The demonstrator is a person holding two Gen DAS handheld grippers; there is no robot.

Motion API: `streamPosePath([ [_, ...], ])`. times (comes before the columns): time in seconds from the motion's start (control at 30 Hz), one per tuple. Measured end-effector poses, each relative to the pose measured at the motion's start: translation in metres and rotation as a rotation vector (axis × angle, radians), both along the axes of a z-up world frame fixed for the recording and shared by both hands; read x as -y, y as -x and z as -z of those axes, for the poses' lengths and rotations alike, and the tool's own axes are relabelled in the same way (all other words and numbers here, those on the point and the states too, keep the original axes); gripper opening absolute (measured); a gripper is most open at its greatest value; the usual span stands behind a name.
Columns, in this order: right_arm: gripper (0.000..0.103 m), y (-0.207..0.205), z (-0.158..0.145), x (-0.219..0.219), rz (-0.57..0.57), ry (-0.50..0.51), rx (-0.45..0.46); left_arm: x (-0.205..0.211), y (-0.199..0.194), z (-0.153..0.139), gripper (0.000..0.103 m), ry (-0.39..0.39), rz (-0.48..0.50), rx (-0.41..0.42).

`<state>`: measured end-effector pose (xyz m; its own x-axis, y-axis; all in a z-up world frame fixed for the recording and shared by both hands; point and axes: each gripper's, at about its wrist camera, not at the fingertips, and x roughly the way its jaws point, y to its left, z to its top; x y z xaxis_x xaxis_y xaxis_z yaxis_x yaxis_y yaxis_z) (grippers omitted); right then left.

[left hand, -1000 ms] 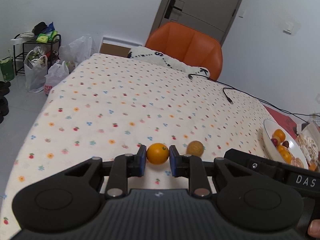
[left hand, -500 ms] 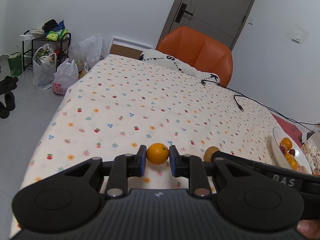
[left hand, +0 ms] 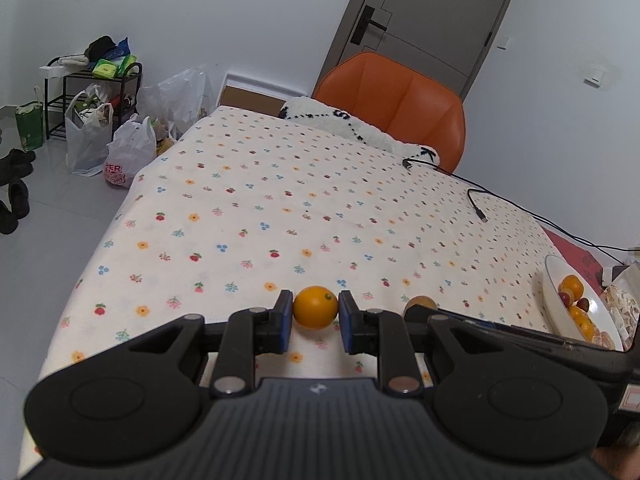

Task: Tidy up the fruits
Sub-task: 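Grasp the orange with the left gripper while the right grasps the round brown fruit, then carry the orange and brown fruit over the white plate with both grippers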

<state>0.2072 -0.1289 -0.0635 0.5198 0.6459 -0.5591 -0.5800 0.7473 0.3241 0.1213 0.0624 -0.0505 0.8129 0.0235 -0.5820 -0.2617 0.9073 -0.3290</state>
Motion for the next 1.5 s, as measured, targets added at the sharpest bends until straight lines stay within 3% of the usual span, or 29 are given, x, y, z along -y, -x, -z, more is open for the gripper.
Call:
streamPosePath([
  [1.5, 0.024, 0.025, -0.018, 0.166, 0.268, -0.117, 0.061, 0.135, -0.016, -0.037, 0.022, -0.106, 0.209, 0.068],
])
